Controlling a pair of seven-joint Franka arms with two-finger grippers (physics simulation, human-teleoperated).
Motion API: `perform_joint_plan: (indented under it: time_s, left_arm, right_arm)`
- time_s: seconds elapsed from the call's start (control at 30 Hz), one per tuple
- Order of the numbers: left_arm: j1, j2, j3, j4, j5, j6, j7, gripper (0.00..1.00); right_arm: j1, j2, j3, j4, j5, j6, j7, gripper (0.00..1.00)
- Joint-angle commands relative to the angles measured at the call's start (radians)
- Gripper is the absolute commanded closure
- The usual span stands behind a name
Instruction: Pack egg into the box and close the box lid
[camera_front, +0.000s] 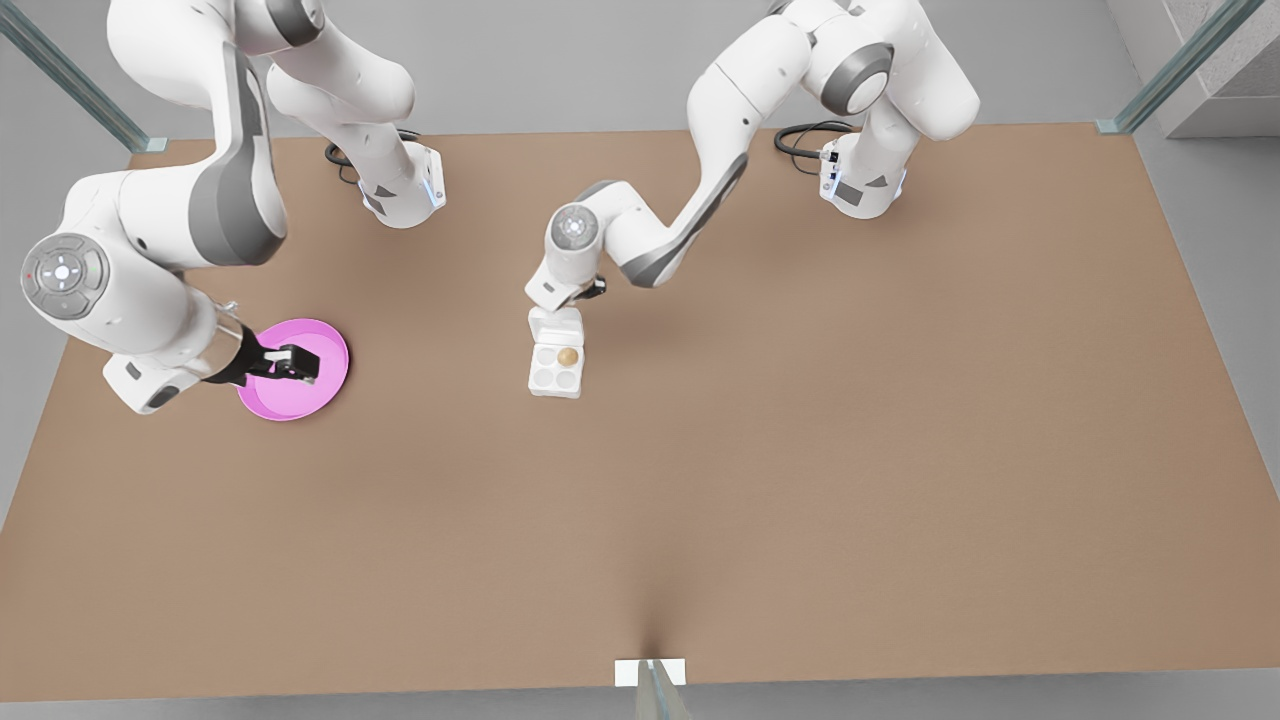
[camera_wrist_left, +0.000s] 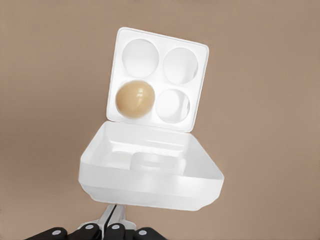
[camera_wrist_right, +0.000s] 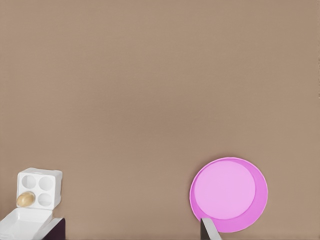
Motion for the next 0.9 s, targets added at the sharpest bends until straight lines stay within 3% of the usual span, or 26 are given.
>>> perform_joint_plan:
  time_s: [0.0, 0.87]
  left_arm:
    - [0.002, 0.002, 0.008, 0.002, 0.029, 0.003, -0.187, 0.79]
    - [0.096, 0.027, 0.017, 0.061, 0.049, 0.003, -0.175, 0.79]
  right_arm:
    - [0.001, -0.001, 0.000, 0.000, 0.004, -0.014, -0.069, 0.00]
    - [0.004, -0.001, 0.002, 0.002, -0.010, -0.080, -0.065, 0.00]
